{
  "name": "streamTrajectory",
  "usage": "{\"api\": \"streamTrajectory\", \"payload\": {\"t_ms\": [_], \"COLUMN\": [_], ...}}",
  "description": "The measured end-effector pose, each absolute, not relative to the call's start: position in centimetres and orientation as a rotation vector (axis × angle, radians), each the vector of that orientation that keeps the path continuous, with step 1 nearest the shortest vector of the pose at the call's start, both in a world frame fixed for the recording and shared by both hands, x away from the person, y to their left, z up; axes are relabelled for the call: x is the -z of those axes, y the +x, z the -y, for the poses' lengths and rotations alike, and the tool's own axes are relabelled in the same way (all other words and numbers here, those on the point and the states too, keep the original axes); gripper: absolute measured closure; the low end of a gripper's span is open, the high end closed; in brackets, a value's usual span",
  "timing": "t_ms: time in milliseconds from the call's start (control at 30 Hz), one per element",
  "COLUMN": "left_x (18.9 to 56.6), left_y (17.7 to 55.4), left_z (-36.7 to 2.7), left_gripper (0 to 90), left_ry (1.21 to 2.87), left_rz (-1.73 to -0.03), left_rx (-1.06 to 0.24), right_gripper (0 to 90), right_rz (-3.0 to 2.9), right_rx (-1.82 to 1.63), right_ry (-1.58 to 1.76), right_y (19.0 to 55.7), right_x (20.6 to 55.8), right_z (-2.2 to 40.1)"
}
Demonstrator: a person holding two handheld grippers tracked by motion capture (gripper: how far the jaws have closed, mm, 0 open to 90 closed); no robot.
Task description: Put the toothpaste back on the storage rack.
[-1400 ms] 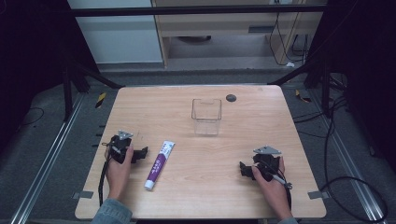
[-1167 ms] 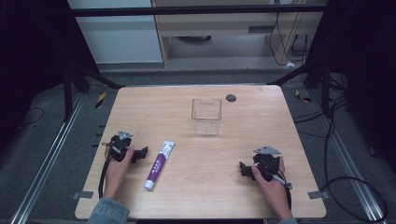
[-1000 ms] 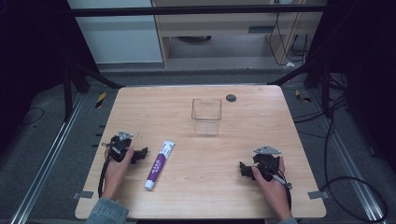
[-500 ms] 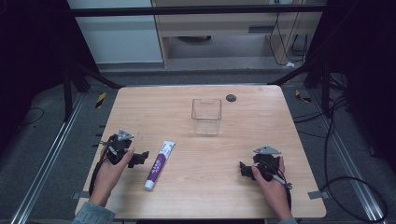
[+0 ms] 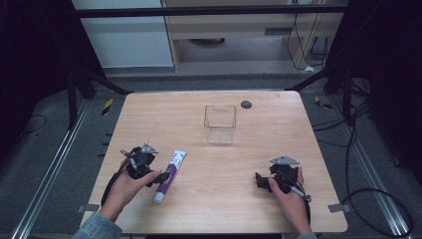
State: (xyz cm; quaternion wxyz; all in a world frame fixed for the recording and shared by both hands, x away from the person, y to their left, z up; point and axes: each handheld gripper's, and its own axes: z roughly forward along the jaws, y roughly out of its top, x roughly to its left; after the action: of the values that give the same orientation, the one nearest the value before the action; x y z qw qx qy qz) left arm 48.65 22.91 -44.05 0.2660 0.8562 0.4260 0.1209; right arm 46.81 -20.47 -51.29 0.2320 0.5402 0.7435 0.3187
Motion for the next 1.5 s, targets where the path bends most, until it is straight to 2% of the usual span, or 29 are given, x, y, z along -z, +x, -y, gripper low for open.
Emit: {"api": "streamTrajectory", "payload": {"t_ms": [233, 500, 1067, 1500], "left_x": [44.4, 44.4, 46.4, 47.1], "left_y": [49.2, 49.7, 52.0, 53.0], "left_z": [-20.8, -19.1, -19.3, -18.9], "left_gripper": [13.4, 24.0, 35.1, 41.7], "left_ry": [2.380, 2.420, 2.426, 2.433], "left_rz": [-1.123, -1.101, -1.215, -1.213], "left_rx": [-0.308, -0.314, -0.318, -0.295], "right_gripper": [0.3, 0.3, 0.3, 0.3], "right_rz": [-2.043, -2.043, -2.045, -2.043], "right_rx": [-0.876, -0.876, -0.875, -0.877], "right_ry": [1.486, 1.484, 1.483, 1.485], "right_y": [46.8, 46.8, 46.8, 46.8], "right_x": [51.3, 51.3, 51.3, 51.3], "right_z": [20.5, 20.5, 20.5, 20.5]}}
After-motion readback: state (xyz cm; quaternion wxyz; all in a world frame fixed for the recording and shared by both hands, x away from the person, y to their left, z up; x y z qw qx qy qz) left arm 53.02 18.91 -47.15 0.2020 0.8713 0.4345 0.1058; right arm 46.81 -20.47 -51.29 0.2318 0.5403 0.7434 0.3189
